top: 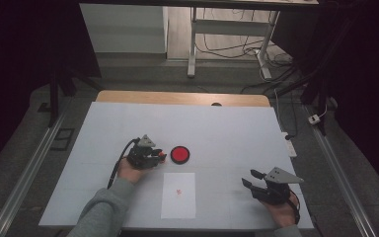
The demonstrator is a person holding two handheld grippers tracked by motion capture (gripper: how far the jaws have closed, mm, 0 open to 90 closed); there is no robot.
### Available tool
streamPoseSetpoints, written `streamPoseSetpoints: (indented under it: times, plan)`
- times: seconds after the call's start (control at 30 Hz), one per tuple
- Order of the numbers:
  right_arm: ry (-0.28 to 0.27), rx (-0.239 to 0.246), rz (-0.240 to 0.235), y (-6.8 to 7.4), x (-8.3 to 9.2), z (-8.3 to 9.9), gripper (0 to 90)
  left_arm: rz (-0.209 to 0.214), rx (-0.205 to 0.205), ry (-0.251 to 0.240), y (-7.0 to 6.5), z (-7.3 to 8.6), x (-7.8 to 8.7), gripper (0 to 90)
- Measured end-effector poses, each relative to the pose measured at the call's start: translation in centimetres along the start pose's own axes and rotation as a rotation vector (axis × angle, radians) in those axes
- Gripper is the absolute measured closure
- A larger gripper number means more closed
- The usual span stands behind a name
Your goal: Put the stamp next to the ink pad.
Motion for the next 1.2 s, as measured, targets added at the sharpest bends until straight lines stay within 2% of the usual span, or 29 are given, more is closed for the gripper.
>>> streamPoseSetpoints:
  times: [0.1,0.2,0.33,0.43,0.73,0.93,1.13,1.2]
  plan:
    - [-0.002,-0.002,0.001,0.0,0.0,0.0,48.8,-0.017,0.007,-0.051,-0.3,-0.5,0.7,47.6]
    - [0.000,-0.003,0.003,-0.1,0.0,0.0,48.8,-0.019,0.012,-0.091,-0.7,-0.9,1.9,40.1]
    - [-0.001,-0.003,0.000,-0.1,0.0,0.0,48.8,-0.008,0.010,-0.103,-1.3,-0.8,3.6,34.1]
    - [0.000,-0.003,0.001,-0.1,0.0,0.0,48.8,-0.004,0.014,-0.101,-1.8,-0.3,4.8,33.0]
    - [0.002,0.005,0.003,-0.3,-0.1,-0.1,48.6,0.049,0.018,-0.086,-2.8,2.3,8.3,33.1]
    - [0.012,0.017,-0.003,-0.2,-0.2,0.0,48.4,0.070,0.013,-0.079,-3.2,4.5,9.6,33.4]
    - [0.015,0.040,-0.017,0.0,-0.4,0.0,48.3,0.042,-0.010,-0.054,-3.4,7.0,10.3,33.6]
    - [0.022,0.053,-0.017,0.0,-0.5,0.0,48.3,0.038,-0.006,-0.055,-3.4,7.3,10.4,33.6]
Point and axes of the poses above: each handheld gripper's, and its own axes: x roughly backward along the jaws, z roughly out of its underside, y roughly to its left, the point moved 4 cm from there along -x, roughly forward along the jaws, and after that the axes turned 3 degrees about -z, right-handed, at the moved point
